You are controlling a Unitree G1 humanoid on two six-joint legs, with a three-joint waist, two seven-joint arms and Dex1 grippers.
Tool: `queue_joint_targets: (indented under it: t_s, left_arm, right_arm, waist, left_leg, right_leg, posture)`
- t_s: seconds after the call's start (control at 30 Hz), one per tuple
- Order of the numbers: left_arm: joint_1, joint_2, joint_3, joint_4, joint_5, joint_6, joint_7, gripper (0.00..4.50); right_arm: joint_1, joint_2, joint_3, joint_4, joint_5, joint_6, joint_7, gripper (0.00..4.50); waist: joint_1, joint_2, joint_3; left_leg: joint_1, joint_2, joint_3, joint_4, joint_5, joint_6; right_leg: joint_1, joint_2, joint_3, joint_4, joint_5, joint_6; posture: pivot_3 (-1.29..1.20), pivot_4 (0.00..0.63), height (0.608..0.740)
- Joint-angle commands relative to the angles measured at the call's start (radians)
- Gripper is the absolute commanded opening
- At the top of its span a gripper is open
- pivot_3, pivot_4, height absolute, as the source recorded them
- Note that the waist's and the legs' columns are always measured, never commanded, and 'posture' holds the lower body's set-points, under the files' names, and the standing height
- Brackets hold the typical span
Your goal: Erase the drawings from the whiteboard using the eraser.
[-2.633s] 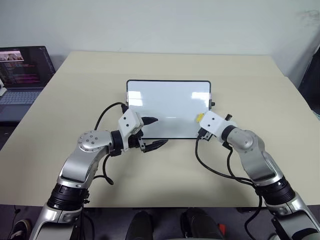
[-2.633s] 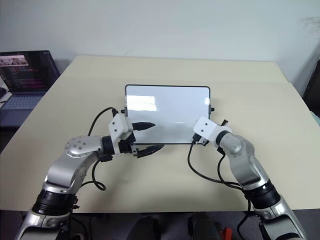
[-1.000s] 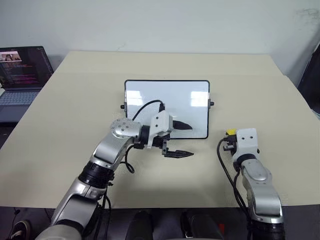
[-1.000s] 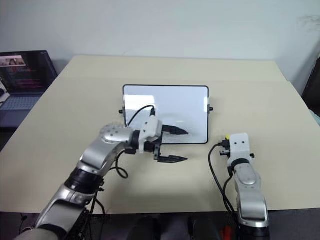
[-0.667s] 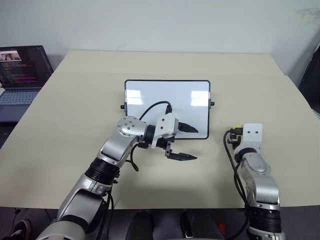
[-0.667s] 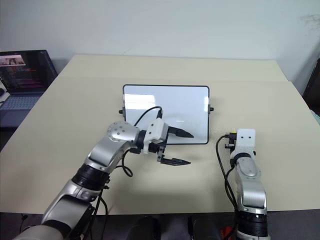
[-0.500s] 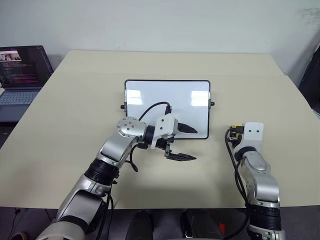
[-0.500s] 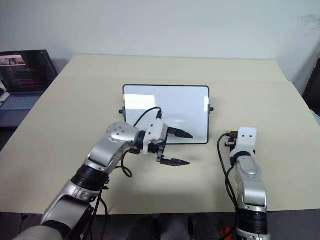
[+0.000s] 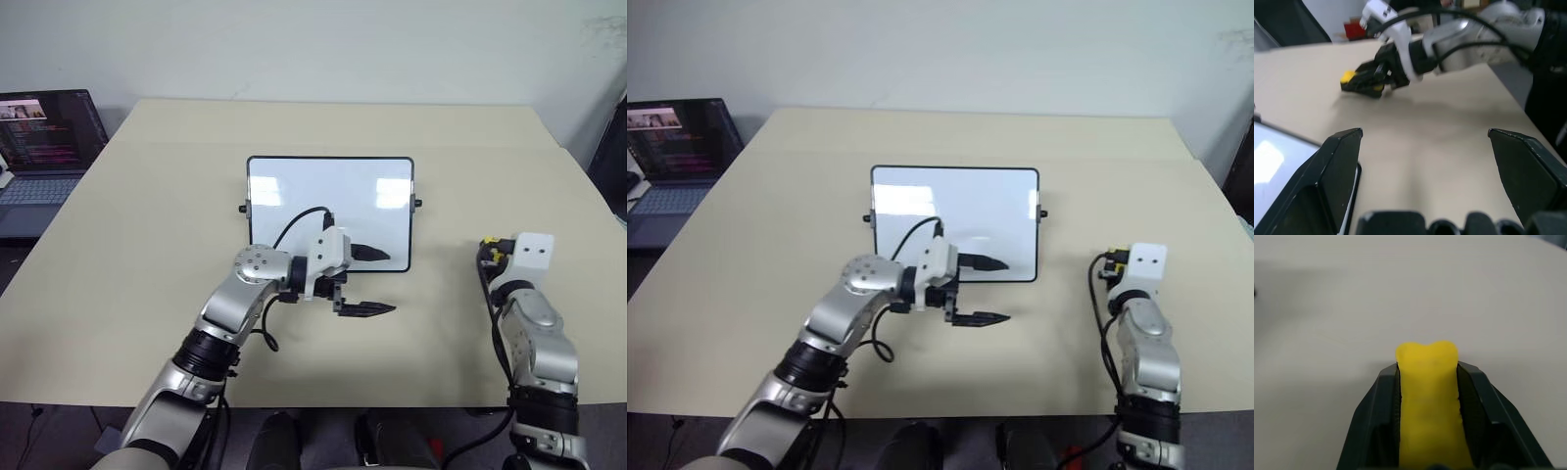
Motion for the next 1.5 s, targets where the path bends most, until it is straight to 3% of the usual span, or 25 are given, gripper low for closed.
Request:
queue_joint_targets:
  t_s: [0.03, 0.13, 0.27, 0.7, 0.97, 1.5]
  left_arm:
    - [-0.042, -0.058, -0.018, -0.047, -0.023, 0.004, 0.015, 4.50]
    - [-0.004, -0.052, -0.016, -0.058, 0.002, 0.002, 0.037, 4.50]
    - [0.104, 0.026, 0.008, -0.136, 0.022, 0.021, 0.075, 4.50]
    - [0.166, 0.155, 0.070, -0.137, 0.012, -0.015, 0.073, 4.50]
    - [0.108, 0.162, 0.074, -0.094, 0.003, -0.025, 0.041, 4.50]
    - [0.104, 0.159, 0.075, -0.082, 0.004, -0.048, 0.033, 4.50]
  right_arm:
    - [0.012, -0.043, 0.013, -0.053, 0.031, 0.047, 0.051, 1.79]
    - [0.053, -0.032, 0.039, -0.091, 0.054, 0.080, 0.069, 1.79]
    - [0.118, 0.009, 0.087, -0.137, 0.075, 0.105, 0.079, 1.79]
    - [0.087, 0.049, 0.149, -0.147, 0.019, -0.006, 0.023, 1.93]
    - [0.091, 0.093, 0.132, -0.161, 0.055, -0.026, -0.009, 1.93]
    - [0.116, 0.079, 0.158, -0.232, 0.027, -0.002, -0.042, 1.93]
  waist:
    - [0.001, 0.000, 0.000]
    - [-0.007, 0.001, -0.001]
    - [-0.023, 0.003, -0.001]
    - [-0.020, 0.003, -0.001]
    - [-0.012, 0.003, -0.001]
    - [-0.012, 0.004, -0.001]
  left_leg:
    - [0.000, 0.000, 0.000, 0.000, 0.000, 0.000]
    - [0.000, 0.000, 0.003, -0.001, 0.000, 0.000]
    - [0.001, 0.003, 0.002, -0.004, 0.000, 0.000]
    - [0.003, 0.003, 0.001, -0.001, 0.000, 0.000]
    - [0.002, 0.002, 0.001, -0.001, 0.000, 0.000]
    - [0.001, 0.003, 0.001, -0.001, 0.000, 0.000]
  right_leg:
    - [0.000, 0.000, 0.000, 0.000, 0.000, 0.000]
    - [0.000, 0.000, 0.003, 0.000, 0.000, 0.000]
    - [0.000, 0.002, 0.004, 0.001, 0.000, 0.000]
    - [0.000, 0.003, 0.003, 0.001, -0.002, 0.004]
    - [0.000, 0.002, 0.002, 0.001, -0.002, 0.004]
    - [0.000, 0.002, 0.002, 0.000, -0.002, 0.004]
  posture:
    - [0.00, 0.150, 0.740]
    - [0.00, 0.150, 0.740]
    - [0.00, 0.150, 0.740]
    - [0.00, 0.150, 0.740]
    - [0.00, 0.150, 0.740]
    - [0.00, 0.150, 0.740]
